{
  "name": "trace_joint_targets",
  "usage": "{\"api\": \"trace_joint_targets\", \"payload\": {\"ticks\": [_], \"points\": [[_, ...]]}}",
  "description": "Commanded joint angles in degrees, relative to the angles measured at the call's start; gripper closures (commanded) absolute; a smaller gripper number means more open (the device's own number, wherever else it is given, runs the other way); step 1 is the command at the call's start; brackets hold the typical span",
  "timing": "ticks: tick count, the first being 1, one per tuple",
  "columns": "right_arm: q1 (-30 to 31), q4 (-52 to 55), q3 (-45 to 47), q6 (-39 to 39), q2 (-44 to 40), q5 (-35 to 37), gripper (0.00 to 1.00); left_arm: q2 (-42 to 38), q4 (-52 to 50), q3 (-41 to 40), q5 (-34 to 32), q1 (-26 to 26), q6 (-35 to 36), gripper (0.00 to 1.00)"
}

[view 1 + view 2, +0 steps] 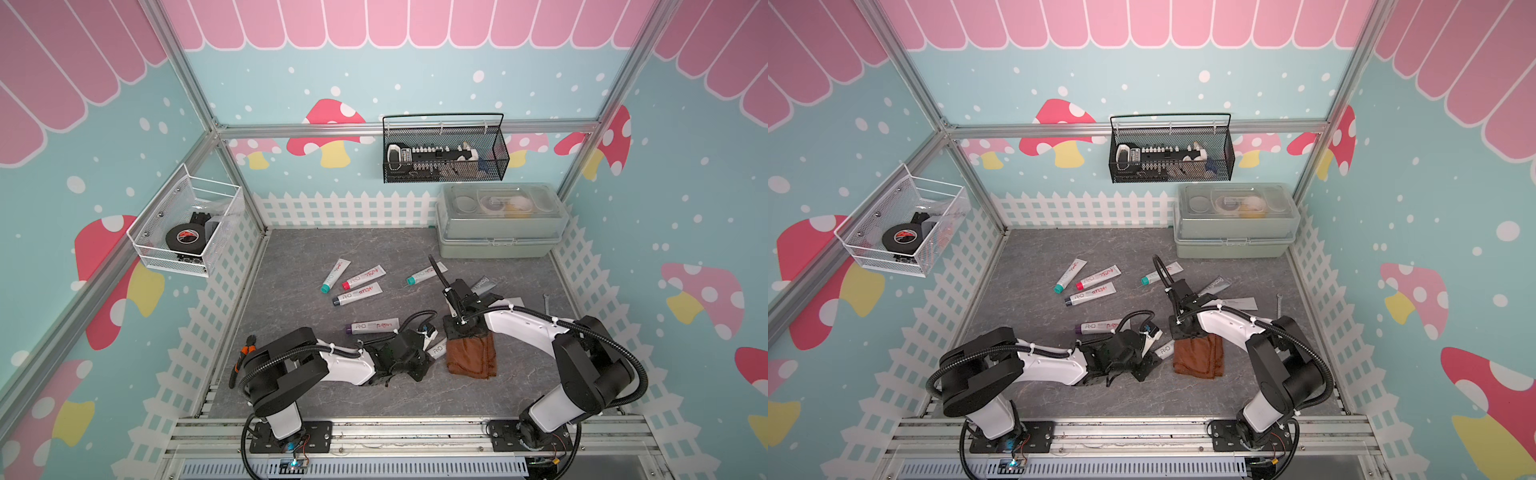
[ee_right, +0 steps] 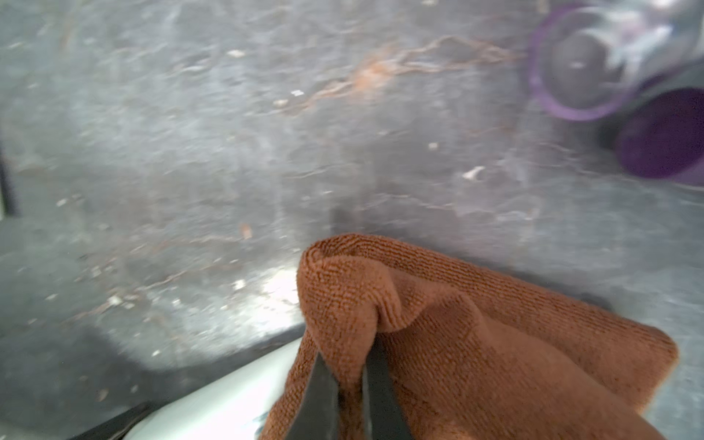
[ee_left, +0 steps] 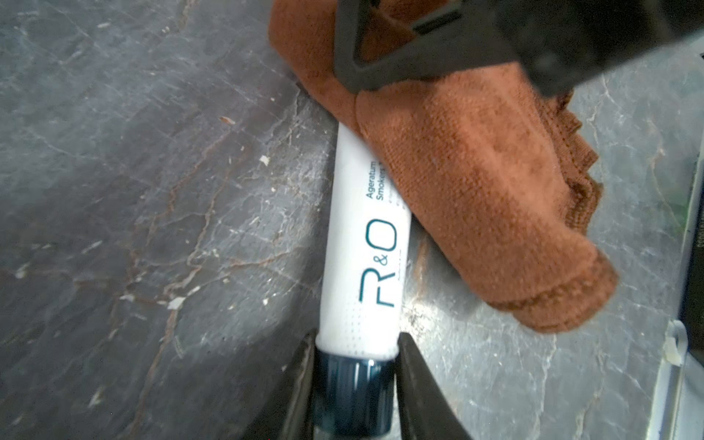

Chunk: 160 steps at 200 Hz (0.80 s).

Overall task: Wipe the surface of the toothpaste tube
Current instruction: Wipe the dirt from the toothpaste tube.

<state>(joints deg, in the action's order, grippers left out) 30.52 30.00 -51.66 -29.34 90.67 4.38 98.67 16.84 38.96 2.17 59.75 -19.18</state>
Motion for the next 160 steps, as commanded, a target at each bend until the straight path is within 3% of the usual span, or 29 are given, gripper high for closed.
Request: {"api": "trace_joint_targets", "payload": {"ticks": [1,20,62,108,134,160], "points": [[-4.88,6.52,4.99,1.10,0.70,3.98,0.94,-0.67,-0.86,-1.61,-0.90,-0.51,-1.35,0.68],[-7.54,4.51,5.94,2.37,-1.17,-1.71,0.94,-0.37,-1.09,-1.30,-0.74,-0.58,-1.32,0.68],[-6.27,0.78,6.87,3.41,-6.90,-18.30,0.93,0.21,-1.71,-0.55,-0.44,-0.54,-1.28,0.68],[-1.68,-0.56,7.70,1.64,-10.63,-24.69,0.92,0.93,-2.17,0.15,-0.42,-0.51,-1.24,0.68],[-0.55,-0.49,7.70,1.59,-7.79,-20.91,0.92,1.08,-2.43,0.46,-0.29,-0.52,-1.21,0.68],[-0.55,5.71,4.66,2.51,-2.35,-6.06,0.93,0.66,-2.33,-0.01,-0.49,-0.51,-1.23,0.68]]}}
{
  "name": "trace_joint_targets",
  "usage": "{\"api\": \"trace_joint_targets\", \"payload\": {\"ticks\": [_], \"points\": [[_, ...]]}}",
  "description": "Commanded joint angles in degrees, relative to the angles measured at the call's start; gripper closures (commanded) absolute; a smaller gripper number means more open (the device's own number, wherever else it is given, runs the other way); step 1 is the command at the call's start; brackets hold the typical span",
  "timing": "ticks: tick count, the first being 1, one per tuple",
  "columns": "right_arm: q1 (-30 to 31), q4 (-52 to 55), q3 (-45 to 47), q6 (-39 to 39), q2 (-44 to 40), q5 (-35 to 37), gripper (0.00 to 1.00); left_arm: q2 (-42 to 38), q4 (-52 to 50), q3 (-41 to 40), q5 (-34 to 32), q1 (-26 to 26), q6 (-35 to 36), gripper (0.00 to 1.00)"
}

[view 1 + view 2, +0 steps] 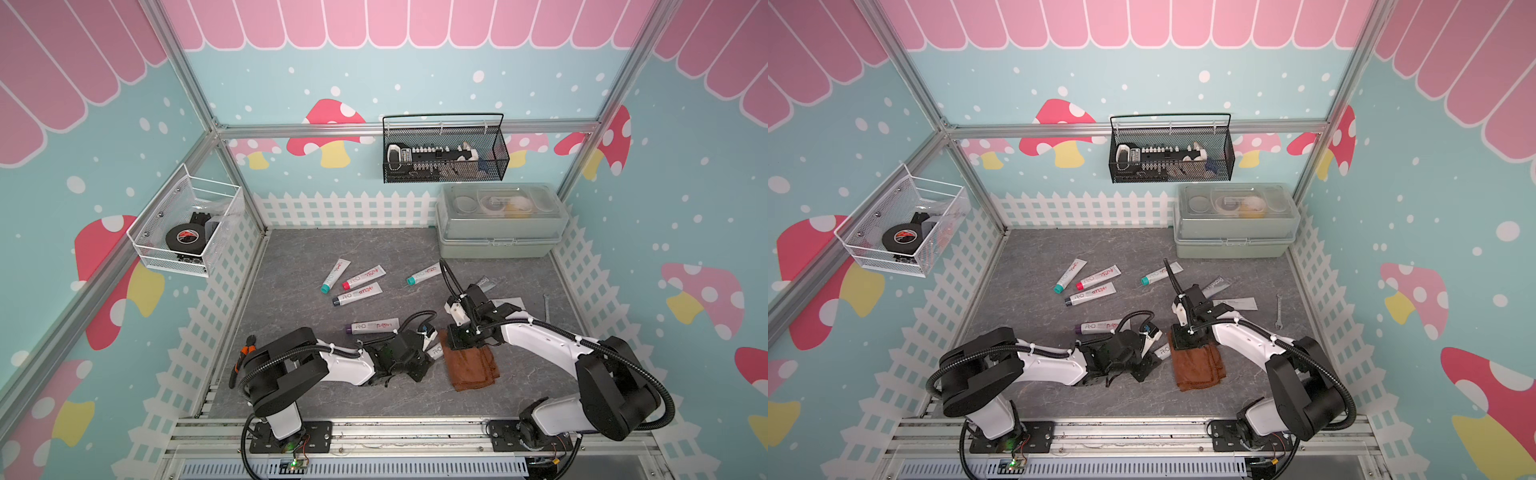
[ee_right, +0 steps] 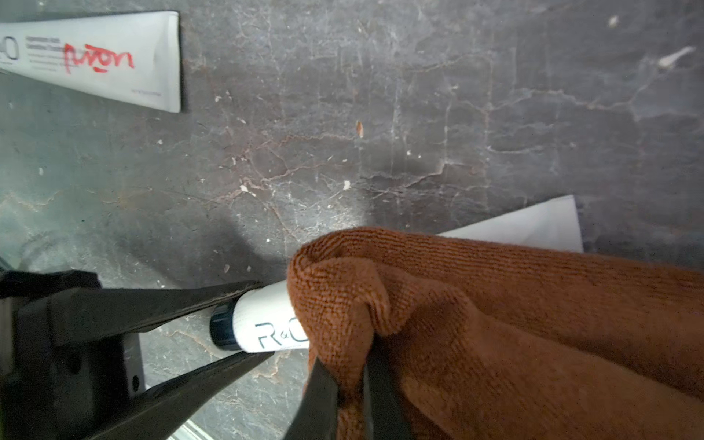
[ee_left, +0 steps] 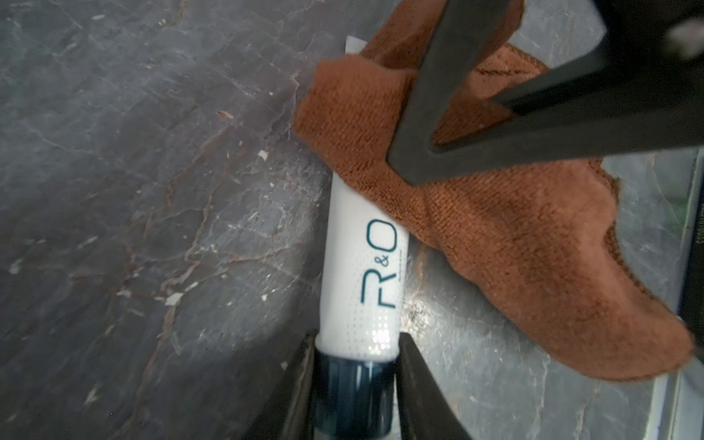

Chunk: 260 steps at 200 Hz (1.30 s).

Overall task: Wipe the surface of the toothpaste tube
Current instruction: Wipe the dirt from the toothpaste tube.

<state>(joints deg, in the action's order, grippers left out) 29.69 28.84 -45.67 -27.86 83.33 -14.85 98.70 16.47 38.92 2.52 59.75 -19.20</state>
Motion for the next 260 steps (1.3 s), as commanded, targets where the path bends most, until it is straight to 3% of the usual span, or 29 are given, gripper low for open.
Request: {"api": "trace_joint_targets", "payload": {"ticks": [1,22,65,110,147,189,209,242,260], "points": [[0.28,7.16,-1.47,0.99,5.26,13.84,0.94,0.58,-1.92,0.03,-0.80,-0.55,-1.20,0.68],[-0.20,10.51,-3.11,0.03,8.39,23.23,0.93,0.36,-1.84,-0.16,-0.94,-0.51,-1.33,0.69],[-4.54,8.11,-1.32,-0.28,7.47,22.78,0.93,0.09,-1.55,-0.60,-1.12,-0.51,-1.29,0.69],[-8.01,4.75,-0.17,1.05,3.79,13.30,0.93,0.65,-1.70,-0.16,-0.95,-0.56,-1.32,0.69],[-1.11,6.88,-2.45,0.70,1.65,8.05,0.92,1.21,-2.14,0.46,-0.88,-0.51,-1.26,0.69],[2.50,-0.21,0.52,-3.34,0.94,0.95,0.92,1.54,-2.61,0.90,-0.60,-0.56,-1.25,0.69],[2.49,0.83,0.07,-2.55,3.31,5.04,0.92,1.56,-2.76,0.98,-0.59,-0.55,-1.22,0.69],[1.44,7.26,-2.51,-1.15,7.99,19.60,0.92,1.18,-2.67,0.72,-0.70,-0.60,-1.25,0.69],[-0.74,7.78,-2.59,-0.80,9.21,22.29,0.92,0.99,-2.68,0.55,-0.79,-0.62,-1.35,0.69]]}}
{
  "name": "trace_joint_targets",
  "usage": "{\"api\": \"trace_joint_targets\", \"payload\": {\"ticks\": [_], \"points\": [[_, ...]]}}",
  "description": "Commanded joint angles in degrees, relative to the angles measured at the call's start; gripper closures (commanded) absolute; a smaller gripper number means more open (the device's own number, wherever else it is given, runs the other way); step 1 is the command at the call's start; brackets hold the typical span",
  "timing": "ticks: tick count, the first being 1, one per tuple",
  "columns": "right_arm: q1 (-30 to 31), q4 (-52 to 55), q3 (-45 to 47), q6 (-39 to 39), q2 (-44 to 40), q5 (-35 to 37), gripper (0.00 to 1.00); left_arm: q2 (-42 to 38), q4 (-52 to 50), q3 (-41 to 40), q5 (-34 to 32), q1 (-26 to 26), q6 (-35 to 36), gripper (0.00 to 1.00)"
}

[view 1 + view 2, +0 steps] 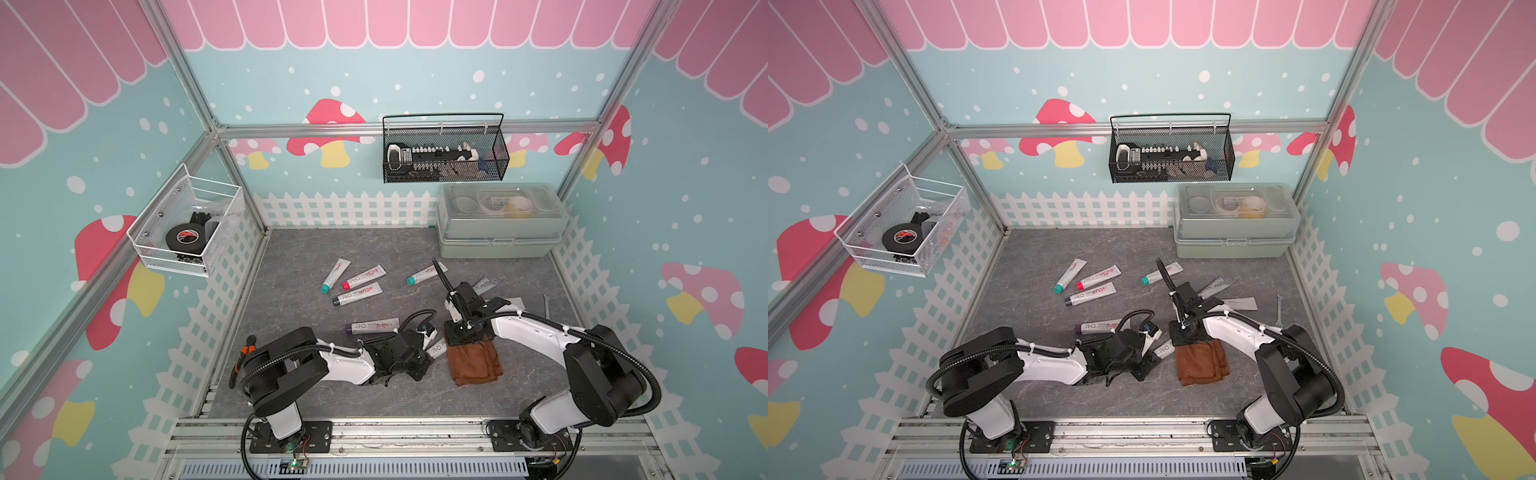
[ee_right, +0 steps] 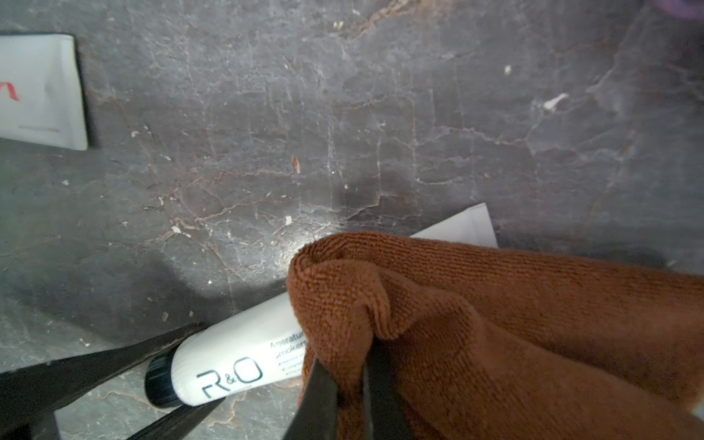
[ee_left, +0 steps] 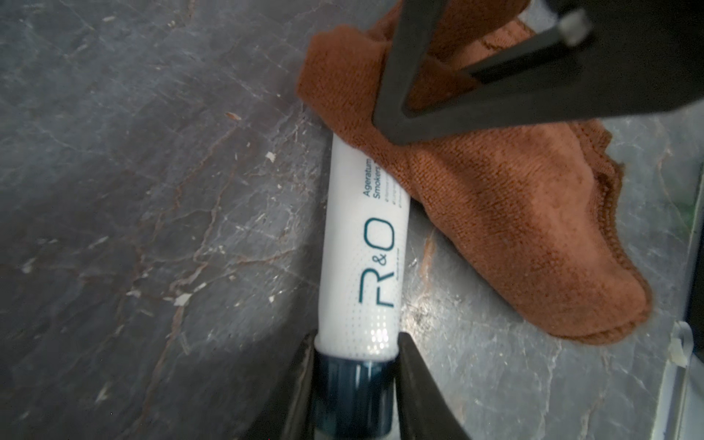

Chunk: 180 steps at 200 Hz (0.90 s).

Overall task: Wipe the surface of the toothpaste tube
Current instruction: Wipe the dirt from the toothpaste tube.

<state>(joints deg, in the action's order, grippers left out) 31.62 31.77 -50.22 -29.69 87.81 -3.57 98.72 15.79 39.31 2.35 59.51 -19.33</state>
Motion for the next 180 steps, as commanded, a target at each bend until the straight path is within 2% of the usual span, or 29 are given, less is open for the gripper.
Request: {"api": "trace_joint_targets", "payload": {"ticks": [1,27,63,81,109,137,160,180], "points": [[-2.77,4.82,1.92,0.99,4.82,11.03,0.92,0.96,-2.00,0.16,-0.65,-0.41,-1.23,0.69],[-5.74,4.10,2.38,1.47,5.09,11.35,0.92,0.87,-1.79,-0.02,-0.68,-0.36,-1.21,0.69],[-8.58,3.24,2.76,1.96,2.14,7.99,0.92,0.95,-1.48,-0.21,-0.64,-0.43,-1.21,0.69],[-8.59,1.70,3.28,2.81,-1.17,1.93,0.92,1.03,-1.38,-0.11,-0.61,-0.44,-1.19,0.69],[-7.66,-0.98,3.80,3.77,-4.34,-11.92,0.91,1.39,-1.71,0.31,-0.39,-0.40,-1.08,0.69],[-4.62,-2.52,3.89,3.21,-6.15,-18.28,0.91,1.67,-1.78,0.48,-0.27,-0.36,-1.07,0.69],[-2.92,-3.72,4.07,2.54,-5.53,-19.79,0.90,1.94,-2.08,0.85,-0.15,-0.39,-1.10,0.69],[-2.52,-2.88,3.79,2.62,-3.16,-15.90,0.91,1.92,-2.07,0.86,-0.20,-0.37,-1.06,0.69]]}}
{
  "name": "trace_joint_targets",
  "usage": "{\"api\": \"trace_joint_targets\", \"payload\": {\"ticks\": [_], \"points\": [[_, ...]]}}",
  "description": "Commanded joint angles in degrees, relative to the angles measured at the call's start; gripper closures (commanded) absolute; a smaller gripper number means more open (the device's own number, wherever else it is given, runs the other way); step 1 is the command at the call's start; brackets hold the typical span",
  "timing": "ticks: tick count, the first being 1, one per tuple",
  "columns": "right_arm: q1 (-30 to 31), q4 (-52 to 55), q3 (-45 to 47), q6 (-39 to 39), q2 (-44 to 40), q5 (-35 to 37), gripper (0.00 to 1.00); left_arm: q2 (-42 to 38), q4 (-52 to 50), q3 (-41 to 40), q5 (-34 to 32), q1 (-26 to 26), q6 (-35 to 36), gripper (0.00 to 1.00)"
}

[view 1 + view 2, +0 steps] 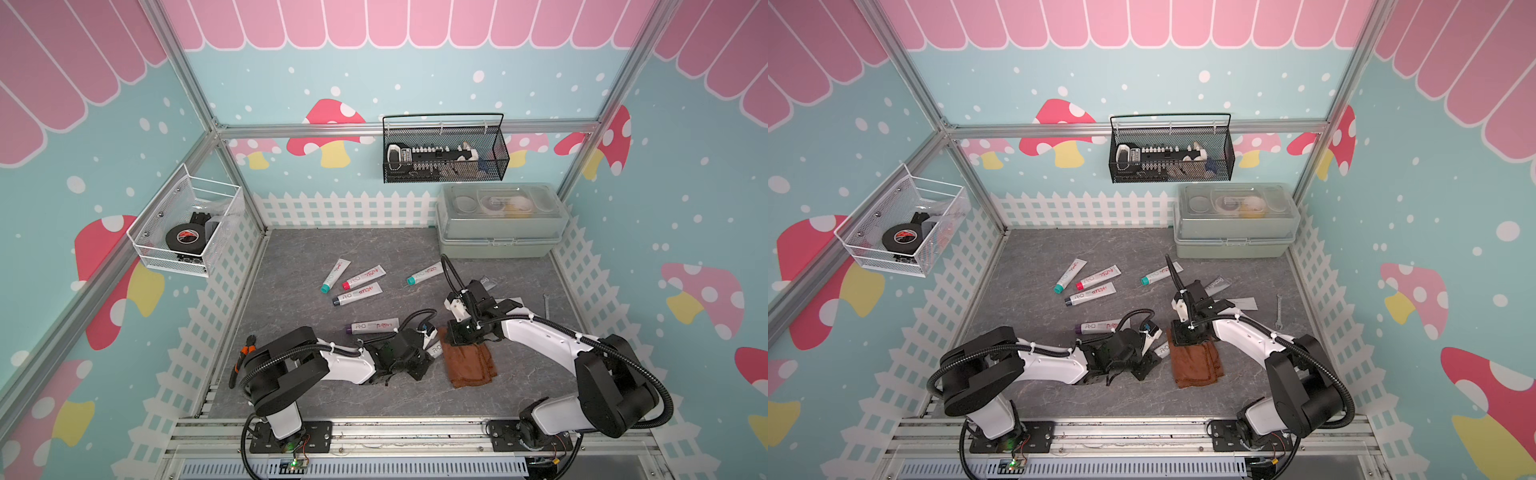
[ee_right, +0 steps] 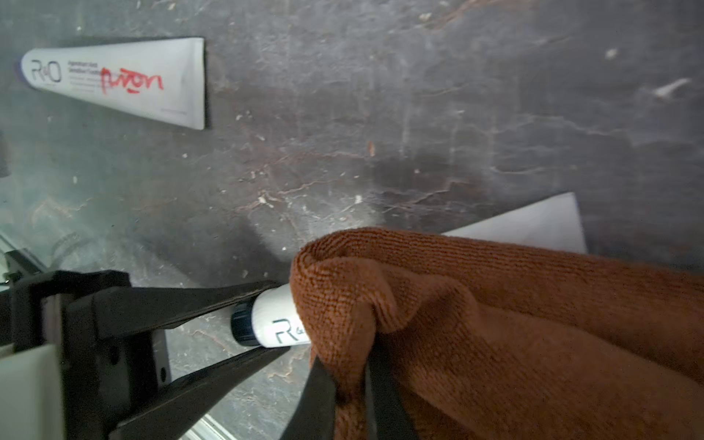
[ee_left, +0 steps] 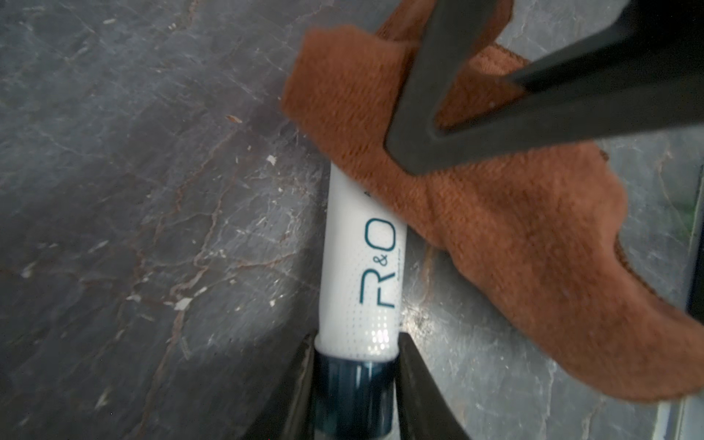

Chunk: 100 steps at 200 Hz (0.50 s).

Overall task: Wipe the surface of the toothpaste tube
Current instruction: Wipe the dirt from the toothpaste tube.

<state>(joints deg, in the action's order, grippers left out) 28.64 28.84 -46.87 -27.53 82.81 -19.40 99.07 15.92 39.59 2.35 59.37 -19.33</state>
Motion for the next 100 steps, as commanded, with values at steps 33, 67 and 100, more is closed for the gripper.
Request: {"api": "trace_joint_targets", "payload": {"ticks": [33,67,100], "points": [[0.34,7.31,-3.12,1.16,7.09,17.23,0.92,1.33,-2.12,0.31,-0.30,-0.22,-1.07,0.69],[-2.14,9.45,-3.88,0.24,8.06,27.22,0.92,1.00,-1.83,-0.13,-0.47,-0.27,-1.15,0.69],[-5.29,8.08,-3.25,0.60,7.99,25.64,0.92,1.04,-1.86,-0.13,-0.52,-0.23,-1.15,0.69]]}}
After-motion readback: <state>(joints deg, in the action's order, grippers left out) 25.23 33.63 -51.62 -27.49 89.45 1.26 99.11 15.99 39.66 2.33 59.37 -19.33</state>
